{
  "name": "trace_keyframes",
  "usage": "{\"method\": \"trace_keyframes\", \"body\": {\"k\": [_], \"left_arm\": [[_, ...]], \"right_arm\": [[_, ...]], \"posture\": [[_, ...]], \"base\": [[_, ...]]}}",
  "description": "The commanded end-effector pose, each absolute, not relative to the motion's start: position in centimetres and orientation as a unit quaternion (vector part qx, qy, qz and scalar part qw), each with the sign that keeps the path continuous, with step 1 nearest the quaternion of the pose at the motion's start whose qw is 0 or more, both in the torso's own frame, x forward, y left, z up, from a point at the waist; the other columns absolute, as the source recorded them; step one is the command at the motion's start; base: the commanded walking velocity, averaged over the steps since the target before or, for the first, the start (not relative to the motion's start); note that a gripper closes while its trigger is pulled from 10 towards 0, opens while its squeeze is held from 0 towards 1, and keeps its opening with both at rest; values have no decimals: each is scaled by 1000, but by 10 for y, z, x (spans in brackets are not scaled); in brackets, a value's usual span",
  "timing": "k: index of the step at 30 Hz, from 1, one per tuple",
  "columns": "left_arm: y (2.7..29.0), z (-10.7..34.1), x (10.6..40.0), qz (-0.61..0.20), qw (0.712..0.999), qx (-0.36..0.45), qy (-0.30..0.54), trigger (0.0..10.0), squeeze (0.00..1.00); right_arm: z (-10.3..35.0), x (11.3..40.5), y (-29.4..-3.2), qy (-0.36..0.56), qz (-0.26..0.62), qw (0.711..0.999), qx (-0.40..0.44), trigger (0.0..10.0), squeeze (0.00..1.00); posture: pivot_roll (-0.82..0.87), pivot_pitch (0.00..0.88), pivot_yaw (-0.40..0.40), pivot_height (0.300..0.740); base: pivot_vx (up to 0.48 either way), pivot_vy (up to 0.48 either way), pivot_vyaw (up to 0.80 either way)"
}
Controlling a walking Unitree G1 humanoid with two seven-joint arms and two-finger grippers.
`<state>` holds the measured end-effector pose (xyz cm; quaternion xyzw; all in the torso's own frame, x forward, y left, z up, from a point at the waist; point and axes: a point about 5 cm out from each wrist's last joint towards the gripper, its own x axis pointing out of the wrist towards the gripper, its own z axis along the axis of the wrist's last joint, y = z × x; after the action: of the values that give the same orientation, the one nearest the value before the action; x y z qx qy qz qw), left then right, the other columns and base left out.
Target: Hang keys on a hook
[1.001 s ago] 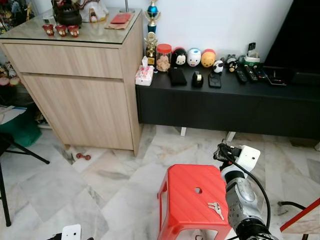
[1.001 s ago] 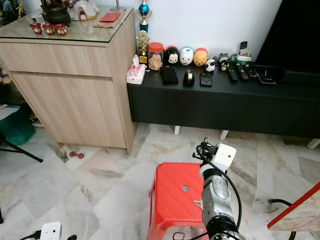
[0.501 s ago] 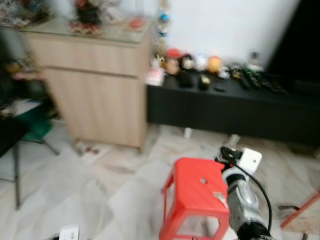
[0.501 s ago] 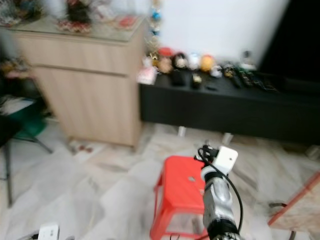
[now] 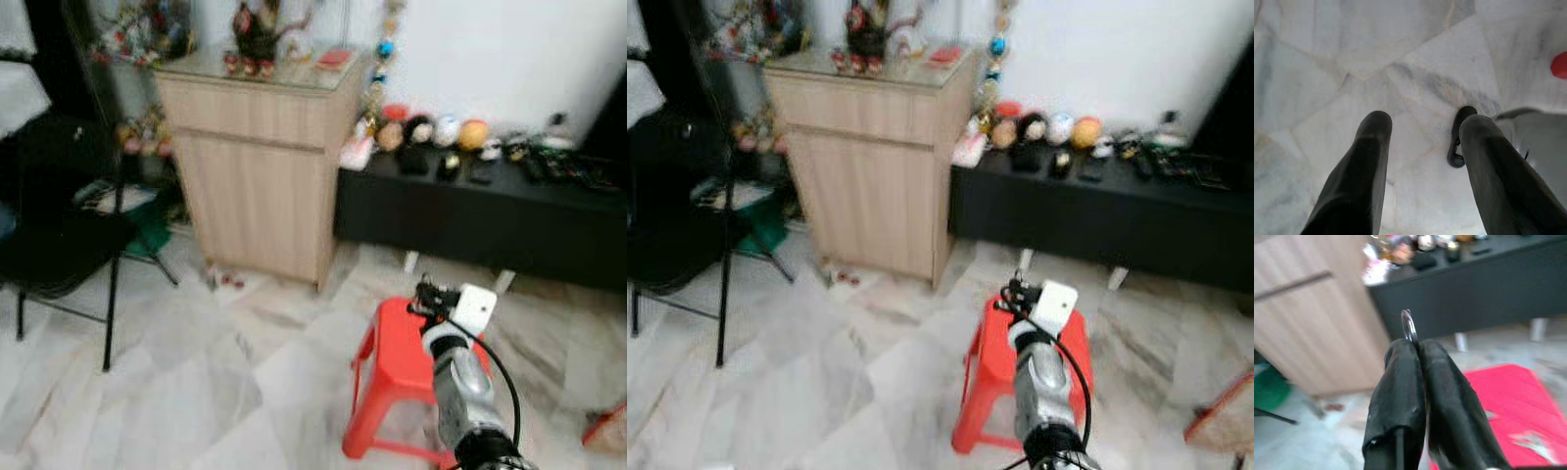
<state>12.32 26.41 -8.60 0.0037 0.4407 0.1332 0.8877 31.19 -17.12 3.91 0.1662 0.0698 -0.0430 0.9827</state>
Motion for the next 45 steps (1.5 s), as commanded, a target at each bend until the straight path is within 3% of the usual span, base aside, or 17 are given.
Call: {"method": "trace_keyframes", "body": {"k": [1,45], "left_arm": [[258,-88,125,122,887,3,446,10000,0],[252,-88,129,116,892,-3,438,10000,0]], "right_arm": [[43,315,-171,63,-46,983,166,10000,0],[41,315,-178,69,-78,981,162,10000,0]], "posture": [[199,0,-68,740],[183,0,-60,740]], "base": [[0,-394,0],[0,-405,0]]}}
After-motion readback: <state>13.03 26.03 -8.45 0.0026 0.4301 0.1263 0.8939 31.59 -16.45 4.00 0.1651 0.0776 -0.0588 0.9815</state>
